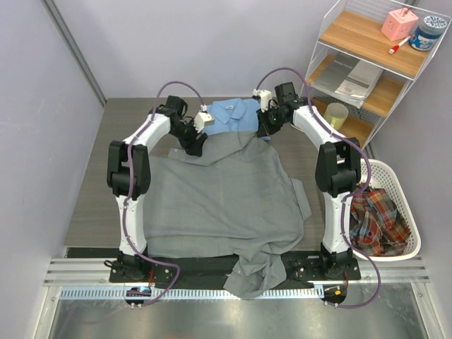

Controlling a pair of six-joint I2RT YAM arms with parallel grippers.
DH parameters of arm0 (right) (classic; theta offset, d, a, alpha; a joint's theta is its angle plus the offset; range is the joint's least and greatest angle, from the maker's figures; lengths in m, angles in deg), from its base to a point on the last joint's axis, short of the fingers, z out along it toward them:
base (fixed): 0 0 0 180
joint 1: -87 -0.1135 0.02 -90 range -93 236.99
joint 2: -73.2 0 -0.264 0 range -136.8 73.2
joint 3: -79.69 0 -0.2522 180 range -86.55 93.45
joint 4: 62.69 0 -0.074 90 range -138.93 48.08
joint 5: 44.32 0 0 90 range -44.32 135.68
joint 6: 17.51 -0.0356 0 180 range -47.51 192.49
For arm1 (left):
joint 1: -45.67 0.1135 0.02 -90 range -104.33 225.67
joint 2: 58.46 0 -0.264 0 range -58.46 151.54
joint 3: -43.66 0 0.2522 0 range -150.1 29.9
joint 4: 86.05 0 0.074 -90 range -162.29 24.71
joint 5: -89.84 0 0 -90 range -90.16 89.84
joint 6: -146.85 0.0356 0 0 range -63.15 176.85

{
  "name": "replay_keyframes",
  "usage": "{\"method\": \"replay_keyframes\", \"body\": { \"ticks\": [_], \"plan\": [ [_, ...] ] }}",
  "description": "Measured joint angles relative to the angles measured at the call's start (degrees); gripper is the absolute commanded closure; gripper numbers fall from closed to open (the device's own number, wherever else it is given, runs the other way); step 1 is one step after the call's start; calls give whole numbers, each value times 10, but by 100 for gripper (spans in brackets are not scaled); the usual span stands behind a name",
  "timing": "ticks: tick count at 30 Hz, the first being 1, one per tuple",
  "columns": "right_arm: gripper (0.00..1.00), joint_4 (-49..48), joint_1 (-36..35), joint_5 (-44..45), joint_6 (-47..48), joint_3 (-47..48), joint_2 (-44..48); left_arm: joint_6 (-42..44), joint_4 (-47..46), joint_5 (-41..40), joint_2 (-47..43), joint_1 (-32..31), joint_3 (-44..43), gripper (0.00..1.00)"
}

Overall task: Fold and stack the long sleeve shirts
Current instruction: Fold the shirt

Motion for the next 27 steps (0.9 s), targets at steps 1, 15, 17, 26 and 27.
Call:
{"method": "replay_keyframes", "body": {
  "ticks": [1, 15, 17, 26, 27],
  "plan": [
    [99, 1, 0, -4, 2, -3, 3, -17, -7, 2, 2, -10, -1, 37],
    [50, 27, 0, -45, 48, -36, 36, -157, -76, -25, 53, -22, -36, 100],
    [10, 36, 1, -50, 54, -35, 36, -150, -73, -1, 49, -22, -38, 100],
    [0, 46, 11, -125, 103, -30, 45, -20, -22, 85, -51, -27, -17, 97],
    [0, 39, 11, -138, 107, -30, 48, 9, -5, 95, -57, -29, -31, 96]
  ]
}}
